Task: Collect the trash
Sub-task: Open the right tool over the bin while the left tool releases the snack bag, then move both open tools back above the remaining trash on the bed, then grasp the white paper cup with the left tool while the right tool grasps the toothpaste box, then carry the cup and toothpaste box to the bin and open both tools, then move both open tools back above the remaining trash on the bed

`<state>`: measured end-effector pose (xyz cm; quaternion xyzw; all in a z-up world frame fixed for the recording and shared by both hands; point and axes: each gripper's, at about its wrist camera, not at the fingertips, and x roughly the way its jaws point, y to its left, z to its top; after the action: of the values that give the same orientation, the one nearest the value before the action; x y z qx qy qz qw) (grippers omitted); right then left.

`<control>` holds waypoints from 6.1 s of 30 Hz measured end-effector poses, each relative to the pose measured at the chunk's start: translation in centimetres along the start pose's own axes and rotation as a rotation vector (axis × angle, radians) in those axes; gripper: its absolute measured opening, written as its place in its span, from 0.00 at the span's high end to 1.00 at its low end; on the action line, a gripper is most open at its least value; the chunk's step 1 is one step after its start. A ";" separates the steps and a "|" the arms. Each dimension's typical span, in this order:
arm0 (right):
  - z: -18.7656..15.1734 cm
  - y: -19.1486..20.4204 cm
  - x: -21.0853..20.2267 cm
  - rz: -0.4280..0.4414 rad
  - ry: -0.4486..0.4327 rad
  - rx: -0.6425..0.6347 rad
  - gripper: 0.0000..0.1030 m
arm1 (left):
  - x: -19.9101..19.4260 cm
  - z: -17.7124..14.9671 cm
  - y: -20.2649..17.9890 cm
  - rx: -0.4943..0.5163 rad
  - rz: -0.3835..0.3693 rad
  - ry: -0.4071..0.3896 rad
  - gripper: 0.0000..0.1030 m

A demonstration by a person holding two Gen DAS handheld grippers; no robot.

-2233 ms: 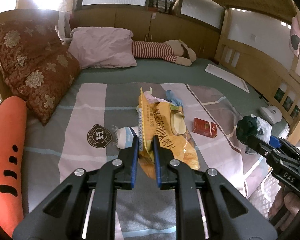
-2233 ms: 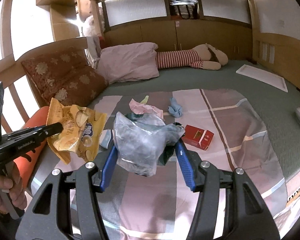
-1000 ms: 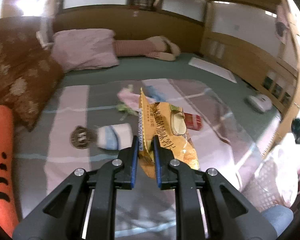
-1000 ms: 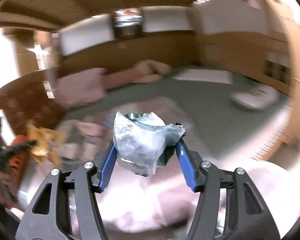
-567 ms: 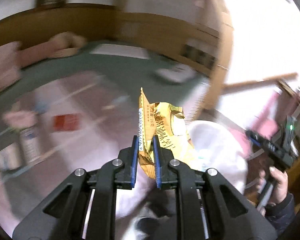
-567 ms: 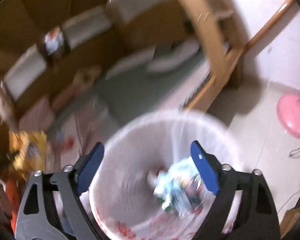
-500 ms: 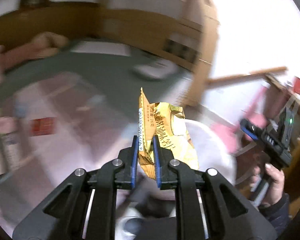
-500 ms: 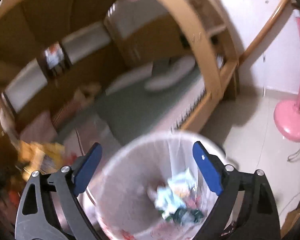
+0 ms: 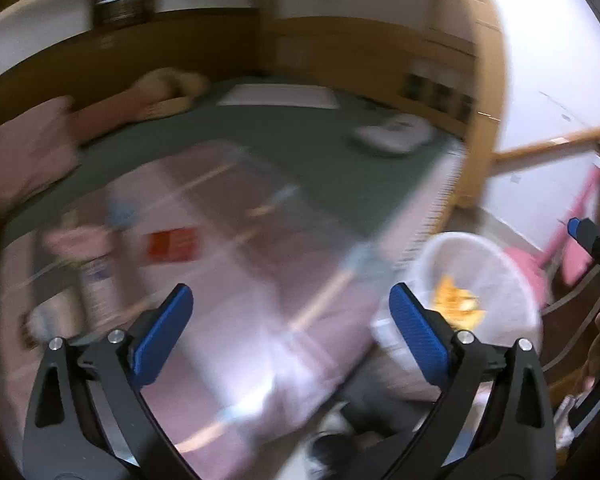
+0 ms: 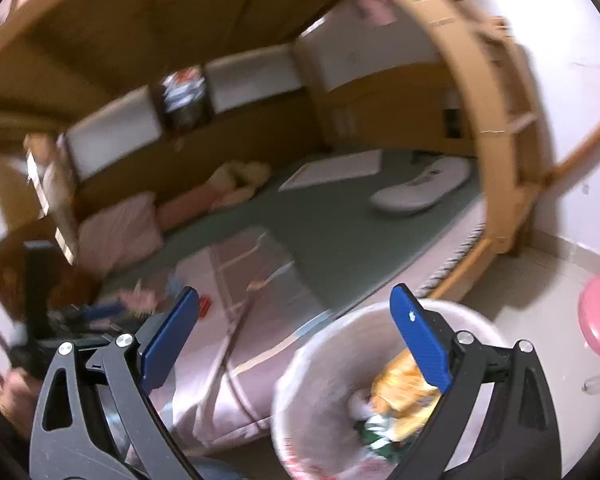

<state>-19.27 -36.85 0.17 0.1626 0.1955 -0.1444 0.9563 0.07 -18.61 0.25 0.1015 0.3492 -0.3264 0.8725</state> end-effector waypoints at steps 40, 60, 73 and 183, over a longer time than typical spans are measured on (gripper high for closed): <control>-3.6 28.1 19.8 0.274 0.264 -0.356 0.09 | -0.1 -7.5 23.4 -0.343 0.402 0.077 0.03; -6.8 30.7 32.1 0.208 0.442 -0.348 0.09 | 15.1 -6.5 31.0 -0.385 0.378 0.203 0.03; -12.2 35.6 40.0 0.165 0.553 -0.428 0.09 | 4.5 -4.4 33.9 -0.478 0.506 0.033 0.20; 1.4 22.7 12.9 0.325 0.173 -0.306 0.09 | -5.0 -2.8 20.5 -0.286 0.353 -0.027 0.03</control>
<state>0.29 -19.56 1.74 0.0566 0.2678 0.0570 0.9601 8.97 0.76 0.53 0.0319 0.3572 -0.1170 0.9261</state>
